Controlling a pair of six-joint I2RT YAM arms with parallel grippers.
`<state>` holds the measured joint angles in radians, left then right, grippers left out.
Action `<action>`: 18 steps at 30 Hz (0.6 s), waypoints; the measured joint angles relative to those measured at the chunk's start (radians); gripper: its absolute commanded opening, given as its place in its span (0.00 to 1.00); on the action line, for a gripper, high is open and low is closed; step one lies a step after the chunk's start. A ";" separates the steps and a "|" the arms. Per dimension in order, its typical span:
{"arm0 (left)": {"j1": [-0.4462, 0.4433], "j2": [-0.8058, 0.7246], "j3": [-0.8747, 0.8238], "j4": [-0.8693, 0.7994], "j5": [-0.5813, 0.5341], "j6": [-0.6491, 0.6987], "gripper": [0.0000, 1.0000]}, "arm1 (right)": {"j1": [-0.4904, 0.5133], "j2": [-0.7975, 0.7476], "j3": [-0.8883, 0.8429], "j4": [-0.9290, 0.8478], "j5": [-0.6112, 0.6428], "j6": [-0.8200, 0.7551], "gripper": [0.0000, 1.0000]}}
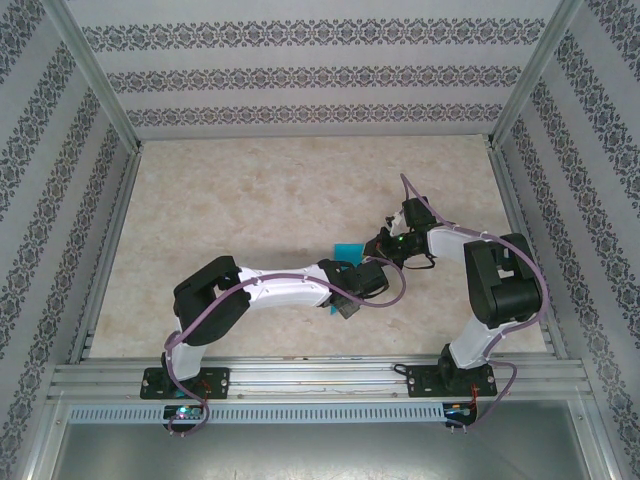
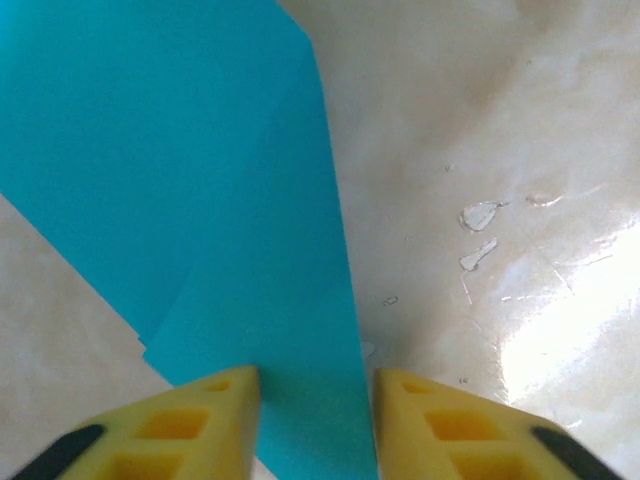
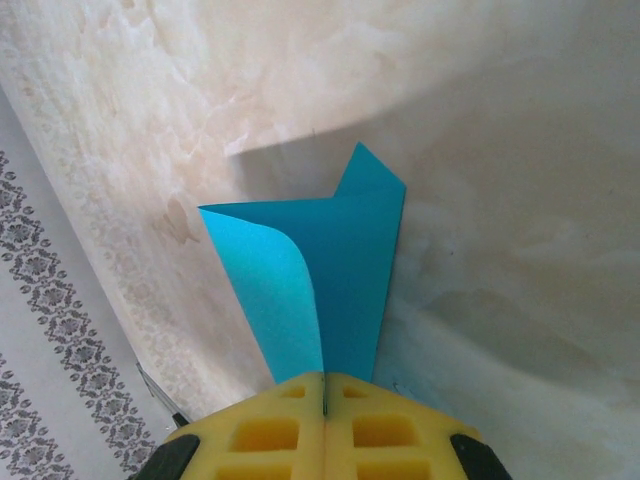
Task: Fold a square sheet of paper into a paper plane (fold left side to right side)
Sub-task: Fold the wing for the fifth time at the center of the table.
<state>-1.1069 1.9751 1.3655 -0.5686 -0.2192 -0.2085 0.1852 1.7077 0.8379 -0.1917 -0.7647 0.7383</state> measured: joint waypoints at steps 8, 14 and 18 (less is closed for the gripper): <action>0.000 0.000 -0.008 0.001 -0.005 -0.001 0.16 | 0.000 0.008 0.000 0.000 0.017 -0.001 0.01; 0.000 0.000 -0.027 0.006 -0.019 -0.010 0.09 | 0.000 0.008 0.000 -0.010 0.026 -0.005 0.15; 0.000 0.000 -0.045 0.012 -0.018 -0.016 0.07 | -0.023 -0.003 0.000 -0.027 0.049 -0.011 0.26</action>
<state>-1.1069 1.9751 1.3205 -0.5568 -0.2367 -0.2241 0.1627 1.7050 0.8375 -0.2192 -0.7155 0.7273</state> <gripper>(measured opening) 0.076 0.212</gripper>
